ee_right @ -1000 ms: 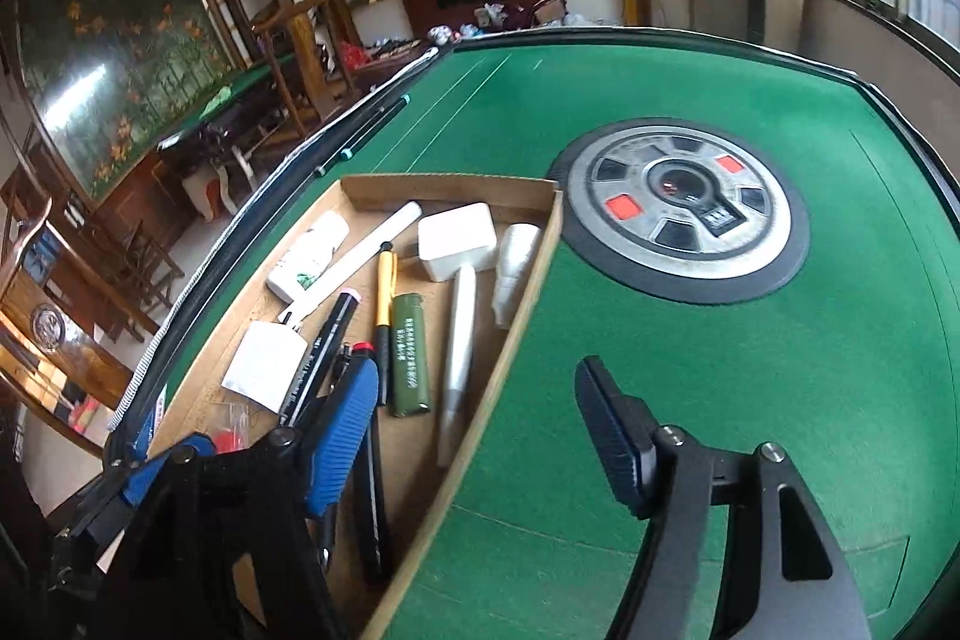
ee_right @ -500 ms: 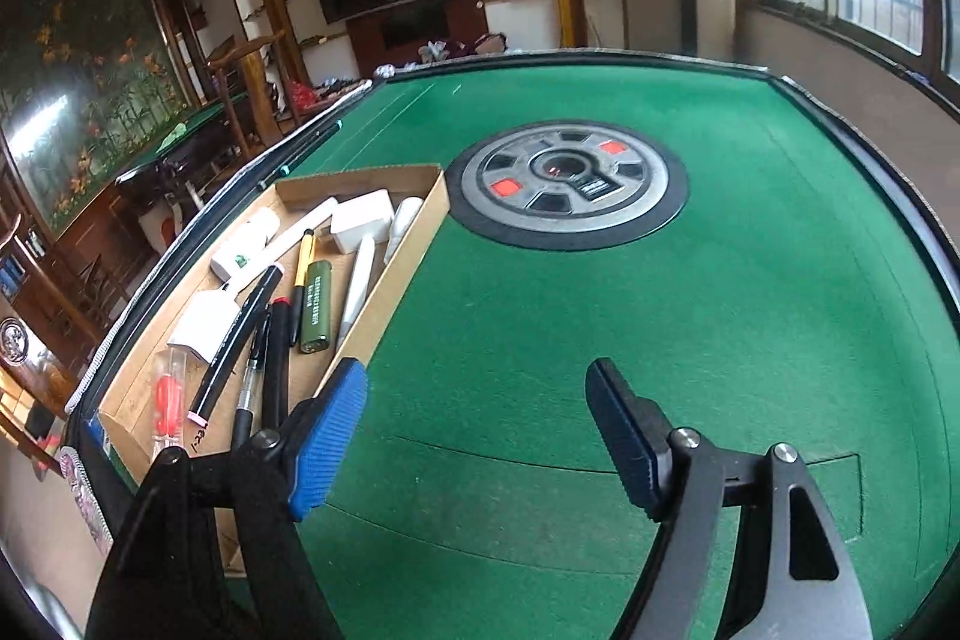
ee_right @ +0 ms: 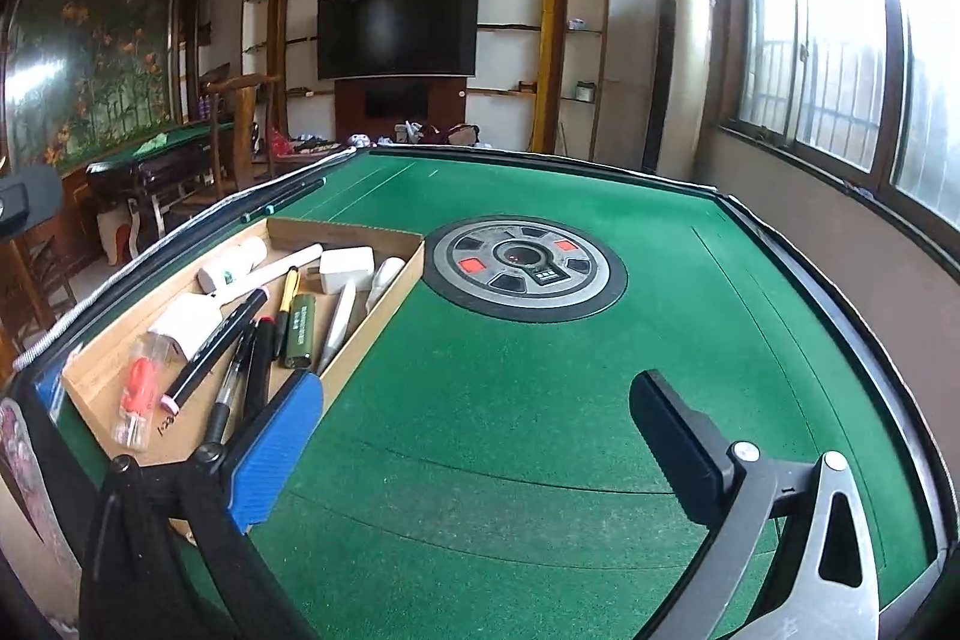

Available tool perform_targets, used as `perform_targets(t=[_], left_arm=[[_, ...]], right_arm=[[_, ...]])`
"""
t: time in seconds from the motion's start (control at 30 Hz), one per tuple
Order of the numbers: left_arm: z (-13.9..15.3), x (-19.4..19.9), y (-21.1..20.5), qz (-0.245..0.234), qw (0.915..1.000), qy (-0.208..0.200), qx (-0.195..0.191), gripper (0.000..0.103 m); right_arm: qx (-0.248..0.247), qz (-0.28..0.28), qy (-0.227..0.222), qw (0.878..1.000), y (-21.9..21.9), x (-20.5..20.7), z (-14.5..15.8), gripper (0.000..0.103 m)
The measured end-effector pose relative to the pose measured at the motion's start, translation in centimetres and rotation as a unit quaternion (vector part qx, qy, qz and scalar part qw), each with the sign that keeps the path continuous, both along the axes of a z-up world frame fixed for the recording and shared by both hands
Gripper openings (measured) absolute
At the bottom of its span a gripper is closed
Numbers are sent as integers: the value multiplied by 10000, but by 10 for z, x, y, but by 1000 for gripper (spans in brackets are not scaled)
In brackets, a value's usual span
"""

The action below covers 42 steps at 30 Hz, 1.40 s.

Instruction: Organize rigid objects

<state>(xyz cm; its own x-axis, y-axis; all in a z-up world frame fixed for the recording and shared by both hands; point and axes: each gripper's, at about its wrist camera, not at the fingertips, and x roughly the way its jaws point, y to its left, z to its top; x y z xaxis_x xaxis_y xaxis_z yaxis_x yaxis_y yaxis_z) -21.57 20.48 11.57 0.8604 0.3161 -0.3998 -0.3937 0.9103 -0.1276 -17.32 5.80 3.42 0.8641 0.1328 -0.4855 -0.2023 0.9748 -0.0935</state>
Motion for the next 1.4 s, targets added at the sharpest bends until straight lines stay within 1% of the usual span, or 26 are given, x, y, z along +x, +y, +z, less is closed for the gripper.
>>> perform_targets(t=[0.13, 0.17, 0.27, 0.47, 0.63, 0.97, 1.4], left_arm=[[-9, 5, -1, -52, 9998, 177, -96, 102], [-10, 5, 0, -74, 9996, 232, -128, 102], [-16, 9, 0, -132, 9989, 389, -235, 102], [-26, 17, 6, -143, 9971, 644, -379, 102], [-32, 23, 9, -104, 9962, 786, -364, 102], [-43, 31, 18, -31, 9938, 1005, -471, 102], [-47, 34, 18, -32, 9929, 1094, -472, 102]], right_arm=[[-180, 115, -257, 9994, 11, -10, 2, 102], [-207, 145, -265, 9993, 13, -11, 2, 102], [-252, 248, -201, 9992, 19, -11, 1, 102], [-292, 242, -39, 9993, 24, -3, -7, 102], [-380, 244, -49, 9990, 29, -1, -10, 102], [-440, 314, 85, 9985, 37, 6, -15, 102], [-461, 334, 186, 9982, 40, 11, -19, 102]])
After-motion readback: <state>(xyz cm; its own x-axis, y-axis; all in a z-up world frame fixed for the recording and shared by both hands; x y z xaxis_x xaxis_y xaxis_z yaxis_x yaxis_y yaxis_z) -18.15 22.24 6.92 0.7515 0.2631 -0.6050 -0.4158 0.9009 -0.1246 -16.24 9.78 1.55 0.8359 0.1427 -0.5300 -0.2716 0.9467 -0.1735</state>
